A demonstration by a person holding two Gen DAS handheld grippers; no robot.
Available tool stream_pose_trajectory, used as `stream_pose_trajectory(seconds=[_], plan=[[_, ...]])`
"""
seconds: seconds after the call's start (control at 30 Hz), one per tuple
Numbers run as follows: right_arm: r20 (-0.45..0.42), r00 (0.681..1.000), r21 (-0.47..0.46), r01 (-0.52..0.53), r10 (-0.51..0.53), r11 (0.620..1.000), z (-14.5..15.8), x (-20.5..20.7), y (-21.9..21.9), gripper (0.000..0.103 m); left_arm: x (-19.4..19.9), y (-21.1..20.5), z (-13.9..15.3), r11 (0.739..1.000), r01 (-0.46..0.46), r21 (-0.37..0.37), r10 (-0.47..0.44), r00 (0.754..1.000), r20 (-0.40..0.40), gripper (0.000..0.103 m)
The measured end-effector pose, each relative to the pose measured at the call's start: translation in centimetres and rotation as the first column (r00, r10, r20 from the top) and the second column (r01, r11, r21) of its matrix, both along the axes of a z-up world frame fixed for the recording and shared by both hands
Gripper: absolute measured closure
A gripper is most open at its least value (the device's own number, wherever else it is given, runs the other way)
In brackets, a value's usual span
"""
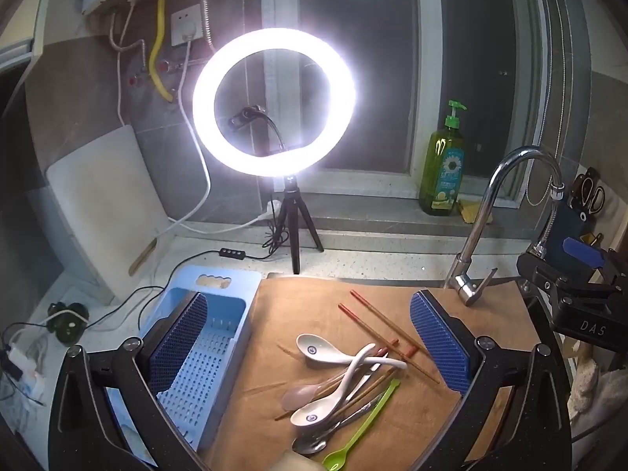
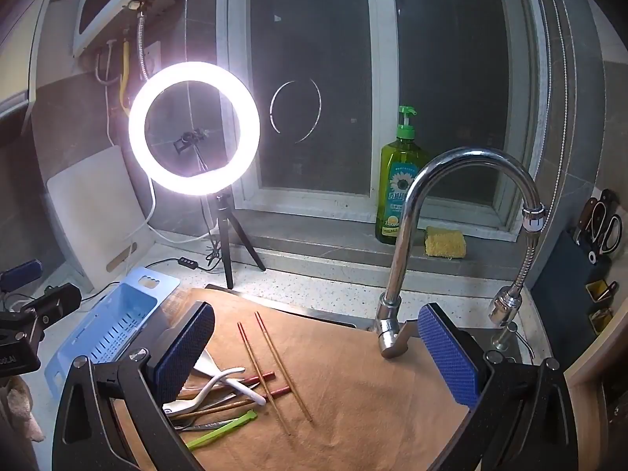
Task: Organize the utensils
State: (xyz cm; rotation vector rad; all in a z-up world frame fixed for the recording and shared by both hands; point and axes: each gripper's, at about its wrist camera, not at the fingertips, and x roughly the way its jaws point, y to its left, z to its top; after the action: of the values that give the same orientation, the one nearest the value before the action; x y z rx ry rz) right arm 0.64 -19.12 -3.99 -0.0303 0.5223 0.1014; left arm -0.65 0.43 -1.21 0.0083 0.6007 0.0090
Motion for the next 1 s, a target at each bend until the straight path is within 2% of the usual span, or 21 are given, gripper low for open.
stream_pose_trajectory(seconds=[1.0], plan=[[-0.011, 1.000, -0.010, 0.015, -0.015, 1.000, -0.4, -0.7, 0.0, 0.000, -1.1, -0.5, -0.5, 1.000, 0.003, 0.002, -0.003, 1.000, -0.017, 0.001]])
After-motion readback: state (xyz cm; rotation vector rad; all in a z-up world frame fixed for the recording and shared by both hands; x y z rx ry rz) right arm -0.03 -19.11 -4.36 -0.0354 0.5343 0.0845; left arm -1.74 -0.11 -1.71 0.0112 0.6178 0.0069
